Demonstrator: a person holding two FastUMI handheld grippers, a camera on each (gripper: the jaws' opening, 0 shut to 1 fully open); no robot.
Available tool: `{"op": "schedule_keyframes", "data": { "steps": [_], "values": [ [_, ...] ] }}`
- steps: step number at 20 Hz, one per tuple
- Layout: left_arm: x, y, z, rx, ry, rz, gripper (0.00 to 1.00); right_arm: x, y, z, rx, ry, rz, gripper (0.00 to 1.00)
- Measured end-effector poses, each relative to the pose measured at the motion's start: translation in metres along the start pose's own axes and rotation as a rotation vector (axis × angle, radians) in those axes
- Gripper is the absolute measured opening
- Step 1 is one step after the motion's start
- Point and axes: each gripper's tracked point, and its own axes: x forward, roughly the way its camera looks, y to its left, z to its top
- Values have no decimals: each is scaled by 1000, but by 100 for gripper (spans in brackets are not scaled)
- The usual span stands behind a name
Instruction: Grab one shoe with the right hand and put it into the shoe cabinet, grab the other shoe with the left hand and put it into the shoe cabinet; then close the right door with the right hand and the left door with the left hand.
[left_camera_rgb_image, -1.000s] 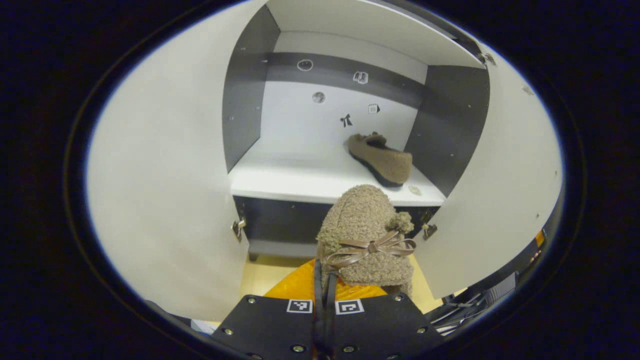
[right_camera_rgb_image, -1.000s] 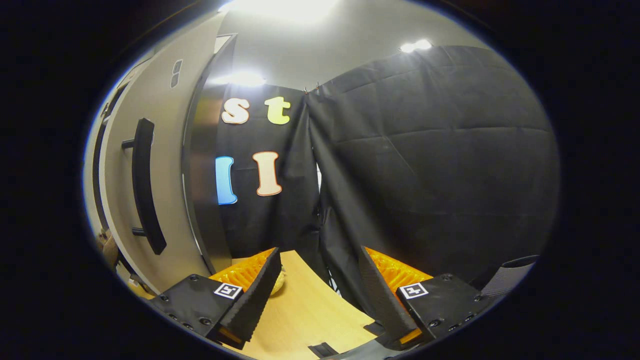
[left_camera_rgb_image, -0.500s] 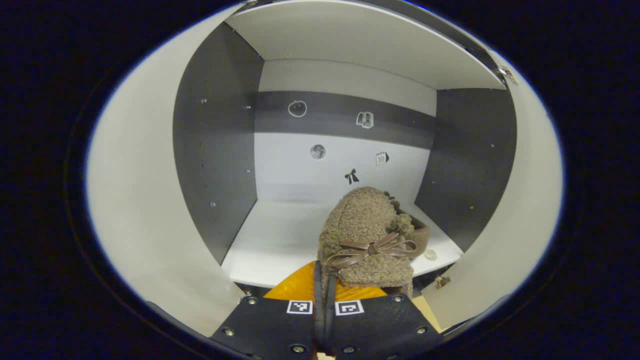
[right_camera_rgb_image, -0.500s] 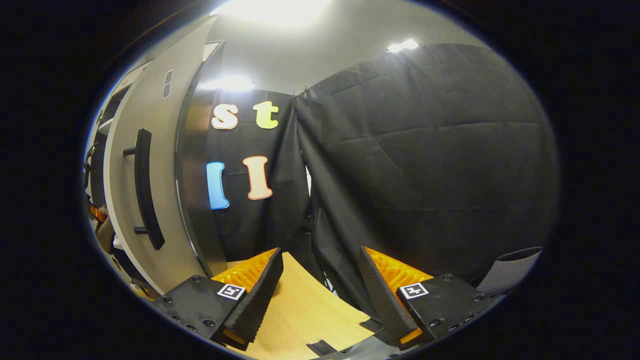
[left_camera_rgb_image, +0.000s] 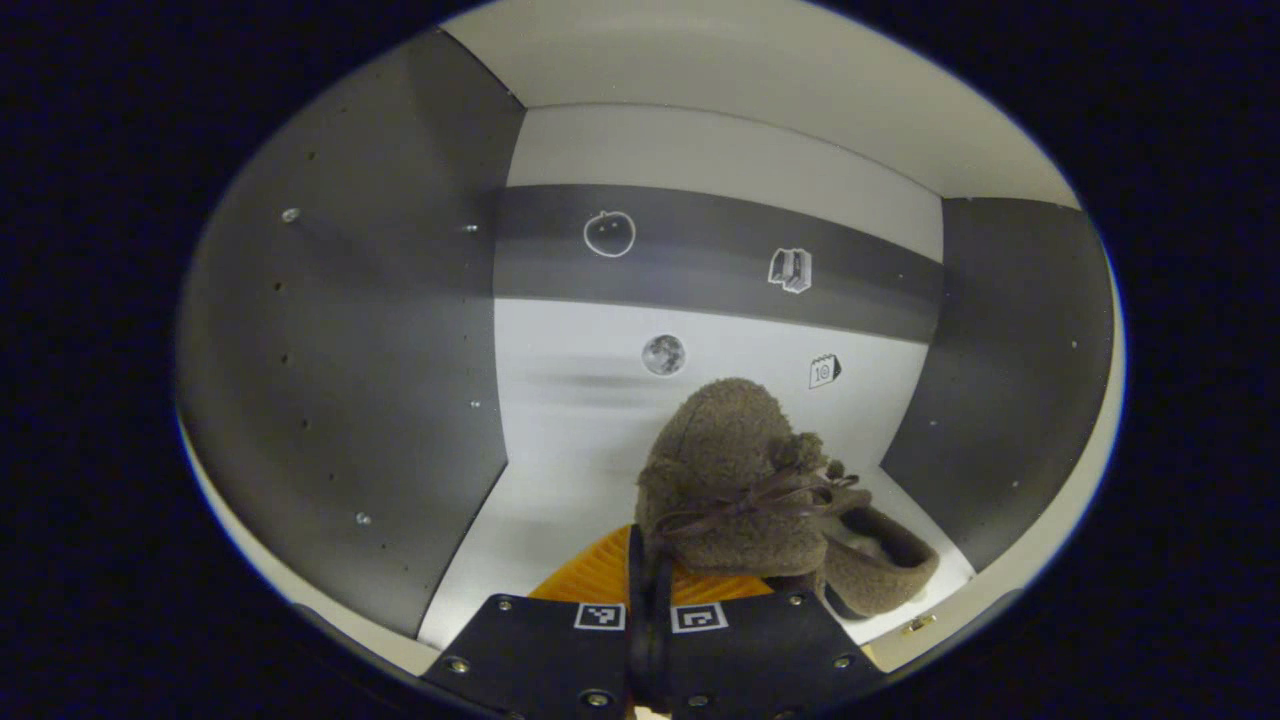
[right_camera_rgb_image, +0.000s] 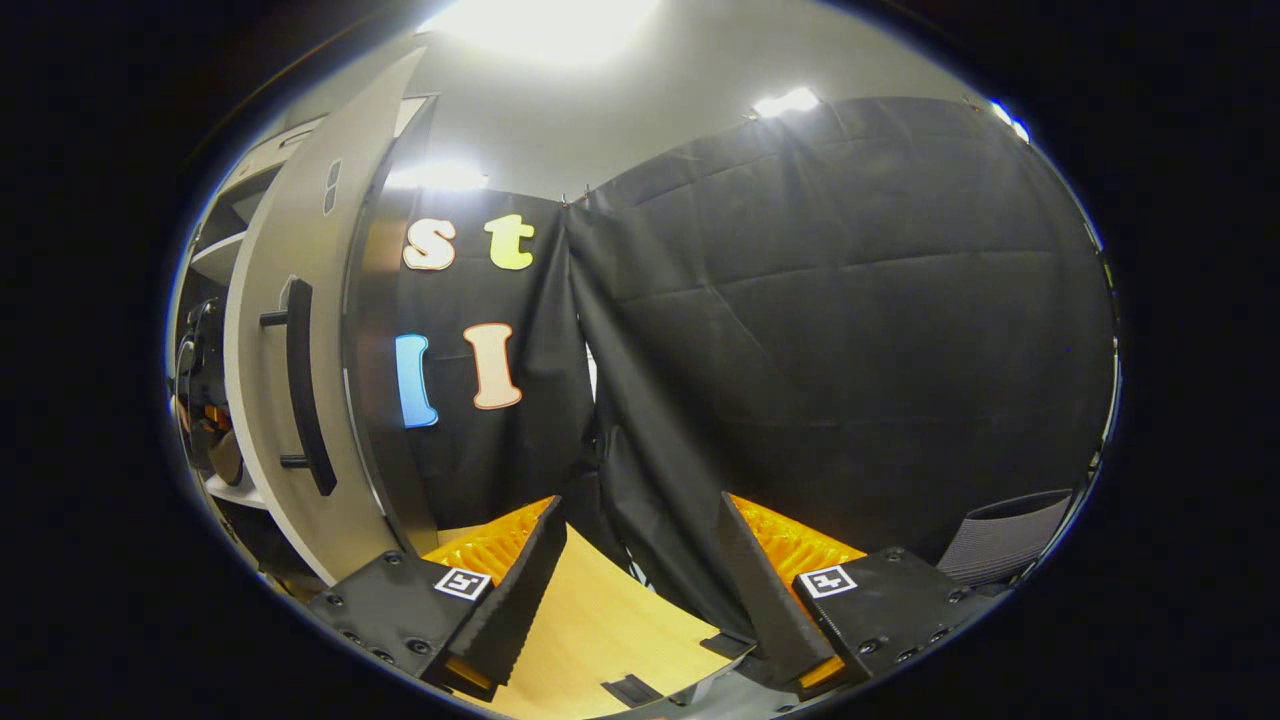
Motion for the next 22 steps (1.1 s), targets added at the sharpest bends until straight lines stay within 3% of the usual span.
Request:
{"op": "schedule_keyframes", "data": {
  "steps": [2, 8, 9, 11, 12, 13, 15, 17, 18, 19, 22],
  "values": [
    [17, 1, -2, 41, 9, 21, 1, -6, -5, -3, 3, 10, -15, 92],
    [40, -1, -31, 90, 83, 44, 2, -12, -17, -5, 43, 20, -54, 96],
    [38, -2, -37, 114, 101, 38, 8, -12, -16, -6, 45, 21, -52, 96],
    [34, 0, -44, 176, 118, 44, 9, -8, -13, -6, 42, 24, -41, 98],
    [28, 1, -43, 202, 107, 48, 12, -7, -10, -6, 39, 26, -33, 92],
    [22, 6, -38, 224, 83, 67, 29, -4, -8, -6, 37, 26, -24, 98],
    [5, 18, -27, 240, 50, 104, 62, 2, 0, -3, 41, 25, 1, 98],
    [-18, 14, -22, 208, 28, 77, 96, 9, 10, 0, 49, 24, 35, 98],
    [-31, 10, -21, 188, 12, 63, 96, 13, 15, 2, 52, 23, 53, 98],
    [-44, 10, -19, 167, -4, 60, 89, 17, 21, 3, 53, 22, 72, 98],
    [-89, 3, -2, 117, -98, 50, 89, 28, 37, 13, 50, 13, 134, 98]
  ]
}}
